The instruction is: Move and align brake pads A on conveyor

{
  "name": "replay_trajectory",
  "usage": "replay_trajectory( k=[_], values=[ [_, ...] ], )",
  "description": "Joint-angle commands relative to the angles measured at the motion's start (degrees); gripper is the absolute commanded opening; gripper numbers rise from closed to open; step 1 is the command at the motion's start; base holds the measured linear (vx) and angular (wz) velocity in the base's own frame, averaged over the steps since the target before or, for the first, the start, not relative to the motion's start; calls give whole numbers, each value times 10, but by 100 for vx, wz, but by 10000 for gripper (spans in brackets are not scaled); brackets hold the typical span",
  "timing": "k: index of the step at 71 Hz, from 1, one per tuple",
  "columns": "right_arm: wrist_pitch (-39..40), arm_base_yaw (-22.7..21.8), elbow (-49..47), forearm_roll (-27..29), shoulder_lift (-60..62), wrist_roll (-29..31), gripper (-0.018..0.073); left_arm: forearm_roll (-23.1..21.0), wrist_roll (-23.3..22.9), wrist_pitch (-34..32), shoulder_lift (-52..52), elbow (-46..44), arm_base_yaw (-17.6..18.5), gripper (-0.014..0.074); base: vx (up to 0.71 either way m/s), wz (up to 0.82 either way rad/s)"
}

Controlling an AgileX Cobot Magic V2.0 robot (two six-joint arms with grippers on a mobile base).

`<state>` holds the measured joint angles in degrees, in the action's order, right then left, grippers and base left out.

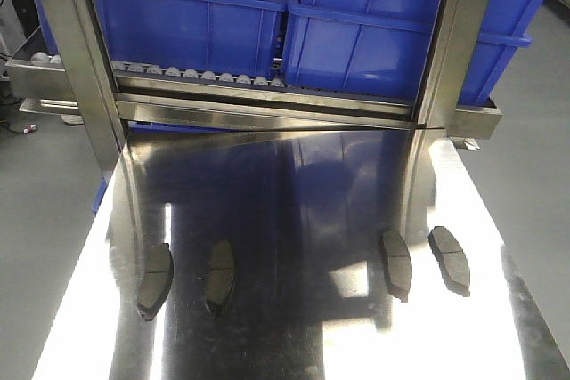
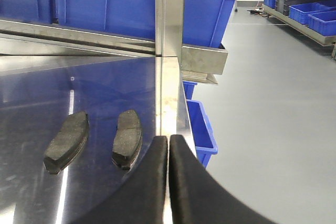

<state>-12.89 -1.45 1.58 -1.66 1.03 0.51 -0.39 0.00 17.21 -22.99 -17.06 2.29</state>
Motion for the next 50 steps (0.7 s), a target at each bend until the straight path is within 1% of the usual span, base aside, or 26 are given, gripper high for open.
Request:
replay_trajectory(
  k=[1,5,13,17,20,24,31,35,44,48,50],
  values=[
    [42,1,4,-2,1,4,-8,-7,-6,-40,-7,-20,5,716,0,0],
    [42,1,4,-2,1,4,-8,-22,-6,-35,-8,-23,5,701,0,0],
    [42,1,4,-2,1,4,-8,-47,0,13,-35,-56,6,678,0,0],
    [42,1,4,-2,1,4,-8,-62,22,31,-69,-84,7,675,0,0],
    [42,1,4,-2,1,4,-8,-81,49,42,-97,-106,10,673,0,0],
    [42,1,4,-2,1,4,-8,-116,81,52,-147,-140,17,671,0,0],
    [42,1,4,-2,1,4,-8,-181,135,56,-237,-190,41,667,0,0],
    [42,1,4,-2,1,4,-8,-201,153,56,-292,-214,63,664,0,0],
    [42,1,4,-2,1,4,-8,-200,158,55,-398,-267,121,654,0,0],
    [42,1,4,-2,1,4,-8,-188,154,54,-437,-283,144,651,0,0],
    [42,1,4,-2,1,4,-8,-174,141,55,-456,-294,154,649,0,0]
  ],
)
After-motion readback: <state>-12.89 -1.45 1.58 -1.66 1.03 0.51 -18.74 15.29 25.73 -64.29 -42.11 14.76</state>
